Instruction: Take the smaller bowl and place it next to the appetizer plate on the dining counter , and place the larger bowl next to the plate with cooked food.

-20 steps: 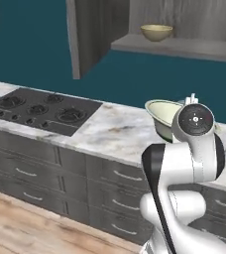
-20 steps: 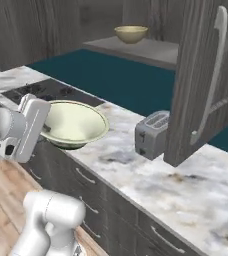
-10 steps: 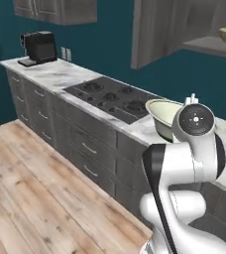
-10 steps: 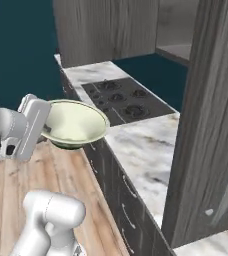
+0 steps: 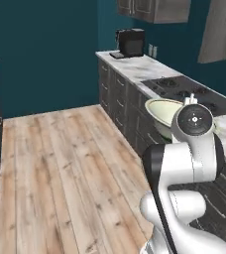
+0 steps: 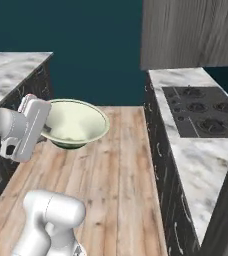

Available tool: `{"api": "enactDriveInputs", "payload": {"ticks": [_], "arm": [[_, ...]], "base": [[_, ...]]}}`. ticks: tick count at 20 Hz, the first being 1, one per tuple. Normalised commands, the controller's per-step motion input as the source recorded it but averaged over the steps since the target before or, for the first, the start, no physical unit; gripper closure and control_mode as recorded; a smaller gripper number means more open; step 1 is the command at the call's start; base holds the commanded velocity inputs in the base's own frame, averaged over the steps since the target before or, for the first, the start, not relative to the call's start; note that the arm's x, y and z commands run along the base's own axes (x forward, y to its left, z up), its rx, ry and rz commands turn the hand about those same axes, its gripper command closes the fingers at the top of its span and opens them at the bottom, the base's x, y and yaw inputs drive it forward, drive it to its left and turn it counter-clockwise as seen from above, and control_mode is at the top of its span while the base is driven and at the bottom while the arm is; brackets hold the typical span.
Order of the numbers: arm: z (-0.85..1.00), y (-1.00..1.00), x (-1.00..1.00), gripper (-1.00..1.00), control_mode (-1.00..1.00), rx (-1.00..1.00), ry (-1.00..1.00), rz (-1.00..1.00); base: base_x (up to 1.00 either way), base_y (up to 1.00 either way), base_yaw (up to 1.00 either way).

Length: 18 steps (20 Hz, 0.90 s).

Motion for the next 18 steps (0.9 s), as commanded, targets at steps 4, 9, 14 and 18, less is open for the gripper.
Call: {"api": "enactDriveInputs", "payload": {"ticks": [4,9,14,18], "arm": [[0.00,0.00,0.00,1.00,1.00,0.00,0.00,0.00],[0.00,0.00,0.00,1.00,1.00,0.00,0.00,0.00],[0.00,0.00,0.00,1.00,1.00,0.00,0.00,0.00],[0.00,0.00,0.00,1.00,1.00,0.00,0.00,0.00]], "base": [[-0.94,0.29,0.55],[-1.00,0.29,0.46],[-1.00,0.31,0.40],[-1.00,0.60,0.38]]}}
